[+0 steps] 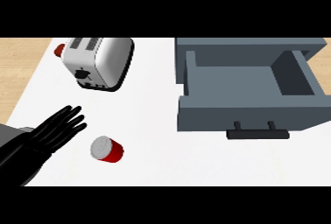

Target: Pick up the can, place it into the drawer and close the drawer

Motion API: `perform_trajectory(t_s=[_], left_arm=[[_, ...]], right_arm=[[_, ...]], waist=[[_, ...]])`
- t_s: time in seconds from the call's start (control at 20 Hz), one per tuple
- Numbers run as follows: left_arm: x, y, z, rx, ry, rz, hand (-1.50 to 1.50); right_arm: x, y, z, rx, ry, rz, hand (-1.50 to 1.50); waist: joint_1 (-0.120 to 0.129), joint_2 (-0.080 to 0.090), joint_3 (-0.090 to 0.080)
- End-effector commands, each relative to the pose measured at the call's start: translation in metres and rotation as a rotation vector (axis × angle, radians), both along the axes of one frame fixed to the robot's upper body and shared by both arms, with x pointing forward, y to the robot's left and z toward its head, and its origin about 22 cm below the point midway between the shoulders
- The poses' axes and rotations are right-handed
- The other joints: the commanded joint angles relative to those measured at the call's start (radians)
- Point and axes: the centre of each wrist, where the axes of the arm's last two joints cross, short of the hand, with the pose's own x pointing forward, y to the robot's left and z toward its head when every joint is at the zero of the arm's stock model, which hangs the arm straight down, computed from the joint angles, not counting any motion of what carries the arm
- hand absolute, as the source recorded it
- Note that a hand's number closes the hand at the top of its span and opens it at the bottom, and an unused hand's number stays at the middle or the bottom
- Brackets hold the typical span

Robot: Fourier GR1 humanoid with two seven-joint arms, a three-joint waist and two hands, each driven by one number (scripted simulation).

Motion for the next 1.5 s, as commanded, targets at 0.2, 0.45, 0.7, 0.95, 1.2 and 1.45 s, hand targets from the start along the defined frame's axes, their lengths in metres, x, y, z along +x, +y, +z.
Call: perform_trajectory(t_s=[0.2,0.45,0.7,0.95,1.2,1.45], left_arm=[[0.004,-0.017,-0.049,0.049,0.002,0.030,-1.50],[0.014,-0.029,-0.080,0.061,0.038,0.062,-1.50],[0.028,-0.009,-0.108,0.076,0.006,0.110,-1.50],[0.026,0.004,-0.110,0.093,0.036,0.158,-1.50],[0.027,0.049,-0.140,0.108,0.041,0.156,-1.50],[0.024,0.030,-0.164,0.106,0.054,0.139,-1.50]], right_arm=[[-0.016,-0.003,0.024,-0.014,-0.014,0.014,-1.50],[-0.015,-0.005,-0.004,0.011,-0.004,-0.009,-1.50],[-0.018,-0.001,-0.001,-0.003,0.007,0.008,-1.50],[-0.021,-0.006,0.007,-0.005,0.002,0.000,-1.50],[-0.020,-0.016,0.007,0.006,0.005,-0.009,-1.50],[-0.035,-0.015,0.018,-0.009,-0.003,0.008,-1.50]], waist=[[-0.001,-0.001,-0.001],[-0.002,0.000,0.000],[-0.004,0.001,0.000],[0.001,0.000,0.000],[-0.002,0.001,-0.001],[-0.001,0.000,0.000]])
